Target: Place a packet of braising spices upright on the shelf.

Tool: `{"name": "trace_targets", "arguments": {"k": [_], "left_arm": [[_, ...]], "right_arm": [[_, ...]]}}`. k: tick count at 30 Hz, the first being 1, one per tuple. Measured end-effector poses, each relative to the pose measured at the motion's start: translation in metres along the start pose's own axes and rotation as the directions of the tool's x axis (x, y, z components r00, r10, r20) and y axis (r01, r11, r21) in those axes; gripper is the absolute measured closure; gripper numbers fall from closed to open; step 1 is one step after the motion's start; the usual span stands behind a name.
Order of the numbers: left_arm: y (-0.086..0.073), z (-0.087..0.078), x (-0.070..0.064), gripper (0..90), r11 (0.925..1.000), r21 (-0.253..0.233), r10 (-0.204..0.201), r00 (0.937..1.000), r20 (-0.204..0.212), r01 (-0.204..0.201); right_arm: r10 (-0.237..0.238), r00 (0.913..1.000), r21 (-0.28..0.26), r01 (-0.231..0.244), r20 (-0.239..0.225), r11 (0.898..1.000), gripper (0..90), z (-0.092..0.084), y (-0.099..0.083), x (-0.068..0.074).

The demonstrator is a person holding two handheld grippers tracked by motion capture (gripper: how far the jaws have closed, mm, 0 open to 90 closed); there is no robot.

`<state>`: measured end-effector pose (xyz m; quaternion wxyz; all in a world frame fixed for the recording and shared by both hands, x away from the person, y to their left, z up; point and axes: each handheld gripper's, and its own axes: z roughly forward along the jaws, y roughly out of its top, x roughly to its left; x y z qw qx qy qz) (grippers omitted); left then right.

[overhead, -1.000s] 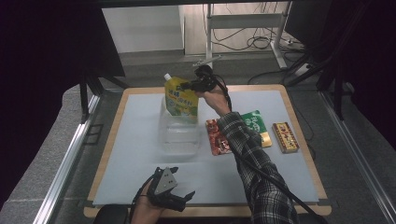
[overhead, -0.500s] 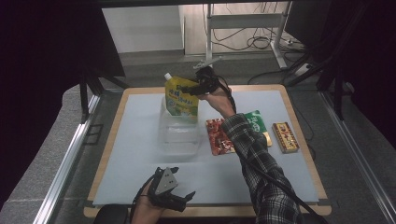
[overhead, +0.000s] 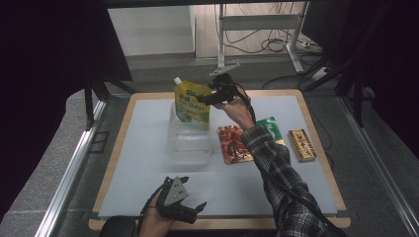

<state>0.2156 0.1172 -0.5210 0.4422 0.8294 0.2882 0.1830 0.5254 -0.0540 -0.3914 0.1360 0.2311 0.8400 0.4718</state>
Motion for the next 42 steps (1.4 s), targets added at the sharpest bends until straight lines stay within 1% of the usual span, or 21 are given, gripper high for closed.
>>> {"name": "trace_targets", "arguments": {"k": [2, 6, 8, 10, 15, 21, 28, 32, 42], "left_arm": [[0.000, 0.000, 0.000, 3.6, 1.0000, 0.001, 0.000, 1.0000, 0.000, 0.000], [0.000, 0.001, 0.000, 3.6, 1.0000, 0.002, 0.000, 1.0000, -0.001, 0.000], [0.000, 0.001, 0.000, 3.6, 1.0000, 0.002, 0.000, 1.0000, 0.000, 0.000], [0.000, 0.001, 0.000, 3.6, 1.0000, 0.003, 0.001, 1.0000, -0.002, -0.001], [0.000, 0.001, 0.000, 3.6, 1.0000, 0.005, 0.002, 1.0000, 0.000, -0.002], [0.000, 0.002, 0.000, 3.6, 1.0000, 0.005, 0.000, 1.0000, 0.001, 0.000], [0.000, 0.002, -0.001, 3.6, 1.0000, 0.004, 0.003, 1.0000, 0.005, -0.003], [0.000, 0.003, -0.001, 3.6, 1.0000, 0.005, 0.006, 1.0000, 0.006, -0.006], [0.000, 0.004, -0.002, 3.6, 0.9999, 0.005, 0.009, 0.9999, 0.014, -0.010]], "right_arm": [[-0.007, 0.9999, -0.002, 0.007, 0.011, 1.000, 20.6, -0.003, -0.002, 0.000], [-0.015, 0.9998, 0.000, 0.015, 0.010, 1.000, 17.0, -0.008, -0.007, 0.002], [-0.011, 0.9999, -0.002, 0.011, -0.002, 1.000, 14.4, -0.010, -0.009, 0.003], [-0.011, 0.9999, 0.002, 0.011, 0.002, 1.000, 11.7, -0.012, -0.011, 0.003], [0.005, 0.9996, 0.005, -0.004, -0.026, 1.000, 7.8, -0.016, -0.017, 0.003], [0.021, 0.9988, 0.005, -0.020, -0.043, 1.000, 4.8, -0.023, -0.024, 0.005], [0.019, 0.9987, 0.006, -0.019, -0.047, 1.000, 2.8, -0.030, -0.031, 0.011], [0.008, 0.9990, 0.013, -0.008, -0.045, 1.000, 1.9, -0.035, -0.037, 0.015], [0.017, 0.9980, 0.012, -0.016, -0.060, 1.000, 0.0, -0.046, -0.053, 0.024]]}}
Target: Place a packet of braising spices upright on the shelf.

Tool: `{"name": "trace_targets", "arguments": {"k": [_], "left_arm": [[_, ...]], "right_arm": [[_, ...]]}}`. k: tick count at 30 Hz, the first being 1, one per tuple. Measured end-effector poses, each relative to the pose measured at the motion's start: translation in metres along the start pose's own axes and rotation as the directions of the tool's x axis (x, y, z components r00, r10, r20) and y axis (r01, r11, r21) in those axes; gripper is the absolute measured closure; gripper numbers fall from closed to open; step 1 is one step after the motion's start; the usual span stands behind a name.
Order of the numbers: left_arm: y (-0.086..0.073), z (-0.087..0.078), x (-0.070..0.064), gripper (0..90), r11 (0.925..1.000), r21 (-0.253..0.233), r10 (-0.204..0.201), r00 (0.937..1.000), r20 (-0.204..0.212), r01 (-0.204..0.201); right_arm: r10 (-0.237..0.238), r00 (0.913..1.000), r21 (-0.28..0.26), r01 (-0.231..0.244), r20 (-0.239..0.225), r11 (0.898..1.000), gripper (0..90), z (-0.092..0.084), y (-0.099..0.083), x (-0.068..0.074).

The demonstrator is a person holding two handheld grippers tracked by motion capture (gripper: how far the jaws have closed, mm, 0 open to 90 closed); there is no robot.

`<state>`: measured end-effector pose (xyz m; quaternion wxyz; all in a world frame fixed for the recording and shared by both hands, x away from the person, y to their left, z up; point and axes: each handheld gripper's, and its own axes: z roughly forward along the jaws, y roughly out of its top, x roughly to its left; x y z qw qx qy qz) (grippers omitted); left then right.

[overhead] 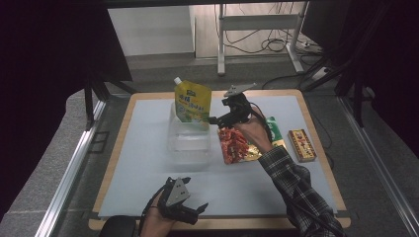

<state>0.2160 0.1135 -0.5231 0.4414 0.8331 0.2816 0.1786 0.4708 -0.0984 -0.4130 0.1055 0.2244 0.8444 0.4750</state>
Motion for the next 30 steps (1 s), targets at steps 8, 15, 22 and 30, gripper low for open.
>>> {"name": "trace_targets", "arguments": {"k": [8, 15, 22, 30], "left_arm": [[0.000, 0.001, -0.001, 3.5, 1.0000, -0.004, -0.002, 1.0000, 0.006, 0.002], [0.001, 0.000, -0.002, 3.3, 0.9996, -0.025, 0.012, 0.9997, 0.022, -0.011], [0.001, 0.000, -0.003, 3.2, 0.9994, -0.025, 0.025, 0.9994, 0.023, -0.024], [0.001, 0.000, -0.003, 3.1, 0.9991, -0.030, 0.029, 0.9994, 0.020, -0.028]], "right_arm": [[-0.001, 1.0000, 0.011, 0.001, 0.006, 1.000, 0.0, -0.006, -0.011, 0.006], [-0.001, 1.0000, 0.025, 0.001, 0.001, 1.000, 0.0, -0.014, -0.025, 0.009], [-0.009, 0.9999, 0.039, 0.009, 0.005, 0.999, 0.0, -0.022, -0.037, 0.010], [0.001, 0.9999, 0.050, -0.002, 0.017, 0.999, 0.0, -0.035, -0.054, 0.008]]}}
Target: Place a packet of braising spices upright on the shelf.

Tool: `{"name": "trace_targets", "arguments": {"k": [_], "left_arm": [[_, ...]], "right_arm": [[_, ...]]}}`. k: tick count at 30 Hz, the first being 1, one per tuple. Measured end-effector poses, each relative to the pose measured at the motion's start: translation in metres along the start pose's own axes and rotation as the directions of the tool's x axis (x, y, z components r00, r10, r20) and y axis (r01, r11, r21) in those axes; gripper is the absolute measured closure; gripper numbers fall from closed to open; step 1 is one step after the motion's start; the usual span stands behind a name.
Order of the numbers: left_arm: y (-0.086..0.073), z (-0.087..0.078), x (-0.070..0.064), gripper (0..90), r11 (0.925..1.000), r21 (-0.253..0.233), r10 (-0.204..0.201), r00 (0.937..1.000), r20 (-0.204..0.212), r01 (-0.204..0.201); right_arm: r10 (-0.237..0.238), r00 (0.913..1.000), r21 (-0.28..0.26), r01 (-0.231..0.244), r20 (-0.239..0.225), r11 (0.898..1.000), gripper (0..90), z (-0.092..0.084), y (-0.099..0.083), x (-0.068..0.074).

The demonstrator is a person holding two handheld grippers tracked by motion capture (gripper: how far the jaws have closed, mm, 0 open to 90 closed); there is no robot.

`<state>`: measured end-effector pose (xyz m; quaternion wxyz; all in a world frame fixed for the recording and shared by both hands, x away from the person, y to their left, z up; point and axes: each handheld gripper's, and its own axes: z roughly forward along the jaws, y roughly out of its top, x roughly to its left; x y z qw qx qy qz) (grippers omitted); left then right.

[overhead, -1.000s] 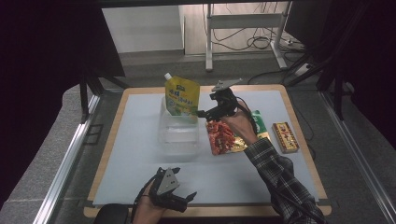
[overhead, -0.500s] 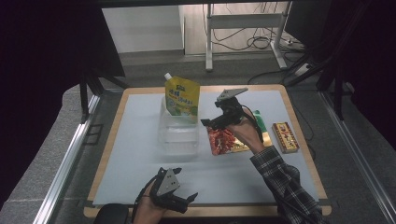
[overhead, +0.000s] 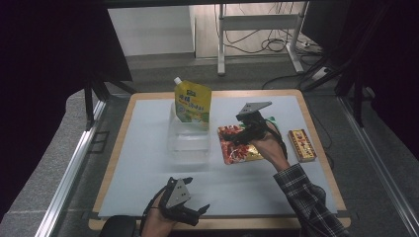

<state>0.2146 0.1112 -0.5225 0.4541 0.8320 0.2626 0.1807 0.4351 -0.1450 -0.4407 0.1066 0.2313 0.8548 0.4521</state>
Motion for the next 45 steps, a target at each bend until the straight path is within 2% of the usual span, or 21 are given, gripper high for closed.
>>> {"name": "trace_targets", "arguments": {"k": [4, 11, 14, 15, 21, 27, 30, 36, 42, 43, 45], "left_arm": [[0.000, -0.001, 0.000, 3.0, 0.9999, 0.008, 0.013, 0.9999, -0.009, -0.012], [-0.001, -0.003, 0.004, 3.0, 1.0000, 0.005, 0.005, 0.9996, -0.026, -0.005], [-0.001, -0.004, 0.004, 3.0, 1.0000, -0.002, 0.000, 0.9996, -0.030, 0.000], [-0.001, -0.004, 0.005, 3.0, 1.0000, 0.003, 0.005, 0.9994, -0.033, -0.005], [-0.001, -0.004, 0.005, 3.0, 0.9997, 0.013, 0.021, 0.9992, -0.034, -0.021], [-0.001, -0.004, 0.005, 3.0, 0.9998, 0.006, 0.017, 0.9992, -0.036, -0.017], [-0.001, -0.004, 0.005, 3.0, 0.9998, 0.007, 0.018, 0.9992, -0.037, -0.017], [-0.001, -0.004, 0.004, 3.0, 0.9997, 0.009, 0.021, 0.9991, -0.037, -0.021], [-0.001, -0.003, 0.004, 3.0, 0.9996, 0.011, 0.025, 0.9990, -0.037, -0.024], [-0.001, -0.003, 0.004, 3.0, 0.9996, 0.013, 0.027, 0.9990, -0.037, -0.026], [-0.001, -0.003, 0.003, 3.0, 0.9995, 0.013, 0.028, 0.9989, -0.037, -0.027]], "right_arm": [[-0.003, 0.9999, 0.012, 0.003, 0.010, 1.000, 0.0, -0.004, -0.005, -0.002], [-0.006, 0.9991, 0.016, 0.005, 0.043, 1.000, 0.0, -0.012, -0.012, -0.008], [0.015, 0.9982, 0.018, -0.016, 0.058, 1.000, 0.2, -0.017, -0.016, -0.013], [0.023, 0.9965, 0.023, -0.025, 0.081, 0.999, 0.3, -0.022, -0.019, -0.017], [0.050, 0.9918, 0.030, -0.054, 0.117, 0.998, 0.6, -0.031, -0.030, -0.028], [0.052, 0.9873, 0.048, -0.060, 0.150, 0.997, 0.6, -0.035, -0.038, -0.033], [0.059, 0.9838, 0.052, -0.069, 0.169, 0.996, 0.6, -0.038, -0.041, -0.036], [0.070, 0.9705, 0.066, -0.088, 0.231, 0.994, 0.7, -0.045, -0.053, -0.045], [0.102, 0.9630, 0.068, -0.122, 0.250, 0.990, 0.9, -0.049, -0.064, -0.055], [0.114, 0.9583, 0.071, -0.137, 0.262, 0.988, 0.9, -0.050, -0.070, -0.059], [0.124, 0.9549, 0.071, -0.148, 0.270, 0.986, 0.9, -0.050, -0.074, -0.062]]}}
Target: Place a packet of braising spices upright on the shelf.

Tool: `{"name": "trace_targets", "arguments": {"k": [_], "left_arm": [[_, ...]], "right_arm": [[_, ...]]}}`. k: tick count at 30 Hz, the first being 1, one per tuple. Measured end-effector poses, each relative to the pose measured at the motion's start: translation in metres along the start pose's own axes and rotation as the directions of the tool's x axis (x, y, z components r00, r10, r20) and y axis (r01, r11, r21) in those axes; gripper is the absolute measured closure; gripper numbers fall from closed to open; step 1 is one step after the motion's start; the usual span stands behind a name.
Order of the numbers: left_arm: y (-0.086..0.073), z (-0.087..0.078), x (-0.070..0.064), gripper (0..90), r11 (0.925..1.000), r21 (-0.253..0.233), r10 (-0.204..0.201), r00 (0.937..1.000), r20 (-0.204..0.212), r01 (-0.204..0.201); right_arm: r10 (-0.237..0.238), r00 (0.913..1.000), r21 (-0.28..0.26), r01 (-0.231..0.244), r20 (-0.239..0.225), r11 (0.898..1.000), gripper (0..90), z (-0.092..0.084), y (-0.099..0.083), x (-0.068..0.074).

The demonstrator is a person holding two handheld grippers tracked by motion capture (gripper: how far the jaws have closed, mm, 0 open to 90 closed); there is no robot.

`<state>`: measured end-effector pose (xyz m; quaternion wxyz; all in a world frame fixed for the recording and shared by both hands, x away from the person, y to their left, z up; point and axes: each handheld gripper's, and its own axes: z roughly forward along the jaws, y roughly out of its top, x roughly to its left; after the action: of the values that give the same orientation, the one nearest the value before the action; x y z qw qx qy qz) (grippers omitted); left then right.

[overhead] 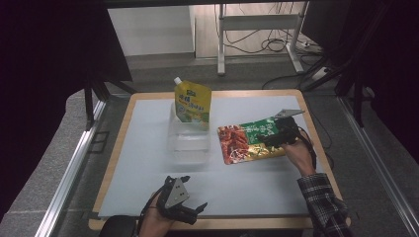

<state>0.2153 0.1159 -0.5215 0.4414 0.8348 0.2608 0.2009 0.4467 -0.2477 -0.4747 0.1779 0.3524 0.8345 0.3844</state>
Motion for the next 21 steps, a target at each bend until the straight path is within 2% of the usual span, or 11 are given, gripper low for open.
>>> {"name": "trace_targets", "arguments": {"k": [11, 14, 17, 18, 21], "left_arm": [[0.000, 0.001, -0.001, 3.0, 1.0000, 0.004, 0.008, 1.0000, 0.002, -0.008], [0.000, 0.001, -0.001, 3.0, 1.0000, 0.003, 0.008, 1.0000, 0.003, -0.008], [0.000, 0.001, -0.001, 3.0, 0.9999, 0.004, 0.009, 1.0000, 0.003, -0.009], [0.000, 0.001, -0.001, 3.0, 0.9999, 0.005, 0.010, 0.9999, 0.004, -0.010], [0.000, 0.001, -0.002, 3.0, 0.9999, 0.006, 0.013, 0.9999, 0.004, -0.013]], "right_arm": [[0.054, 0.9979, 0.059, -0.056, 0.036, 0.997, 0.8, 0.004, -0.021, -0.013], [0.078, 0.9963, 0.072, -0.080, 0.038, 0.994, 0.8, 0.005, -0.025, -0.016], [0.081, 0.9959, 0.081, -0.084, 0.042, 0.993, 0.8, 0.006, -0.028, -0.017], [0.097, 0.9944, 0.089, -0.101, 0.041, 0.991, 0.8, 0.007, -0.030, -0.018], [0.101, 0.9940, 0.104, -0.105, 0.043, 0.989, 0.8, 0.008, -0.032, -0.018]]}}
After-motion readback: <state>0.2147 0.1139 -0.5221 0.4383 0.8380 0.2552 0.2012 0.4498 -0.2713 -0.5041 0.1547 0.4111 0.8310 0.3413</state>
